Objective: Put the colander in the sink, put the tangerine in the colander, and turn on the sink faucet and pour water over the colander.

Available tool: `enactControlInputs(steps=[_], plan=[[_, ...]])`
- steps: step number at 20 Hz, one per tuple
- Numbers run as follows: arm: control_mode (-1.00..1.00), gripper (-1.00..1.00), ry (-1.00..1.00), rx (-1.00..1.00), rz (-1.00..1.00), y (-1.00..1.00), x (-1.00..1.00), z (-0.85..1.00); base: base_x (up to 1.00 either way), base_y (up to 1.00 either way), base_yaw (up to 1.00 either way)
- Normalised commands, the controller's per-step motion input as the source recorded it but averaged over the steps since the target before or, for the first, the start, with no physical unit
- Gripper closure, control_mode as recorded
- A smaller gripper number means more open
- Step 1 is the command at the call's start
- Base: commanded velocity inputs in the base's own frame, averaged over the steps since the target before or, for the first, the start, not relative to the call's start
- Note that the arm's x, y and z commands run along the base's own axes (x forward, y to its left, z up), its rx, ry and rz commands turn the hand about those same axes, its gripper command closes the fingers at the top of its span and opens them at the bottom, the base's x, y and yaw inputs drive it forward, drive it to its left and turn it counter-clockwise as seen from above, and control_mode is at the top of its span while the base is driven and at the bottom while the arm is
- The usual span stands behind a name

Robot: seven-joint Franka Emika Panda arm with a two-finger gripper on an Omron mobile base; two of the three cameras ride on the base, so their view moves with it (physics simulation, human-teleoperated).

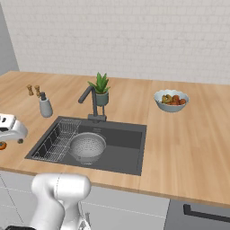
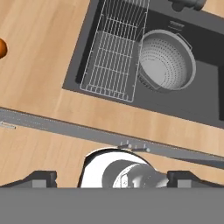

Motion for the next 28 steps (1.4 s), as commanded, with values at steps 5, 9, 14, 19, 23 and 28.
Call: enactControlInputs(steps=[5,9,14,19,23,28], plan=[[-1.0,-1.0,0.0,0.0,-0.03,0.79,-0.06,0.07,0.0,0.0,0.0],[-1.0,-1.0,0.0,0.0,-0.01,0.73,0.05,0.02,0.0,0.0,0.0],[-1.0,-1.0,0.11,0.06,0.0,0.47,0.33,0.0,0.0,0.0,0.0],[-1.0,-1.0,0.21,0.07,0.0,0.43,0.77,-0.17,0.0,0.0,0.0],[-1.0,-1.0,0.25,0.03,0.0,0.35,0.6,-0.46,0.0,0.0,0.0],[-1.0,-1.0,0.16,0.0,0.0,0.45,0.38,-0.65,0.0,0.0,0.0]])
